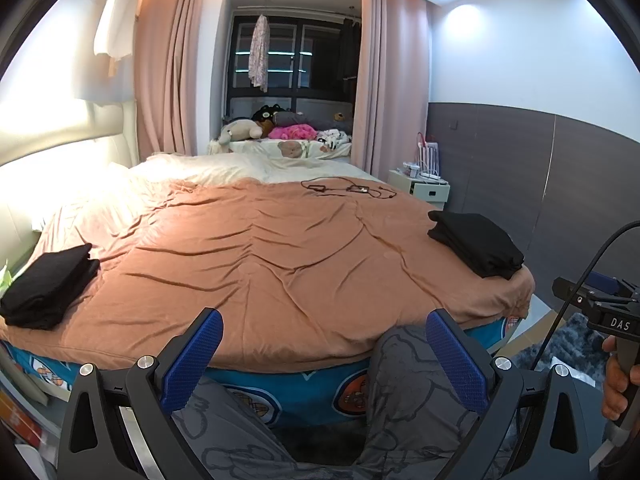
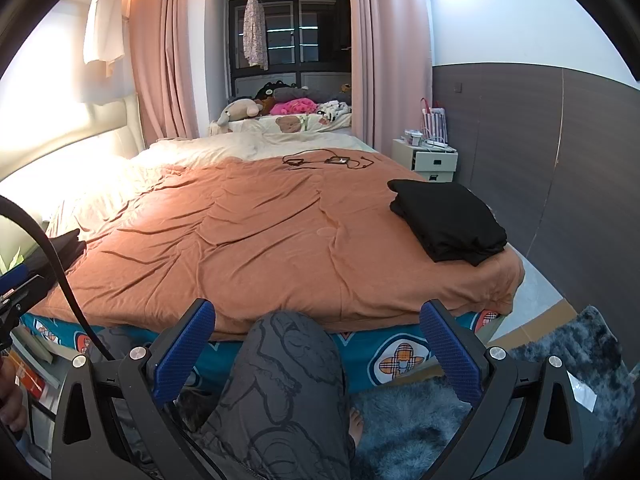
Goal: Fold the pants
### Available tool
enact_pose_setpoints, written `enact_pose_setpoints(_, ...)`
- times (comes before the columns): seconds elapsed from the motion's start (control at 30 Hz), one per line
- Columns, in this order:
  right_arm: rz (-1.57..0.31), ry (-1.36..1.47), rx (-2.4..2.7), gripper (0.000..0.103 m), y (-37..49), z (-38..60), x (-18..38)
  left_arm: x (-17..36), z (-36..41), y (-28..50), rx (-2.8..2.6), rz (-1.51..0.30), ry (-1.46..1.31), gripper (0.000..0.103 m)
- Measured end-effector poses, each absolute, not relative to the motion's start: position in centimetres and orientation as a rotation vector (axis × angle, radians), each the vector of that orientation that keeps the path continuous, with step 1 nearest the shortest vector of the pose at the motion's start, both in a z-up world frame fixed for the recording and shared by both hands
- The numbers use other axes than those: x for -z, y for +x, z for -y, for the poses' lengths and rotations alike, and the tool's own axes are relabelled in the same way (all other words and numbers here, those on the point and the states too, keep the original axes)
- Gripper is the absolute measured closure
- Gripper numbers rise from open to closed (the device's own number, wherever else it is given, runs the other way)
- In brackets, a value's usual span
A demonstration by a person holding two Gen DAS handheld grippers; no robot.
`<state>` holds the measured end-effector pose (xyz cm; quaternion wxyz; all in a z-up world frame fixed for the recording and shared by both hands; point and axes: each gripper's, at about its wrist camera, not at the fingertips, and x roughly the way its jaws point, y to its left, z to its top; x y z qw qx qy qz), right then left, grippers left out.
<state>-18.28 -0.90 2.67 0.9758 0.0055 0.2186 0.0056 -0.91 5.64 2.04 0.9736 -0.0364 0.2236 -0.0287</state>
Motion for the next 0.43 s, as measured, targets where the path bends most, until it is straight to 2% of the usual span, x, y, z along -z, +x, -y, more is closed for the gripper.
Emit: enact_pose_setpoints(0.43,-0.444,0.014,-0.010,0.000,-18.09,1.29,-2.70,-2.03,-5.50,-0.99,0.067,-0.451,-0.067,0.001)
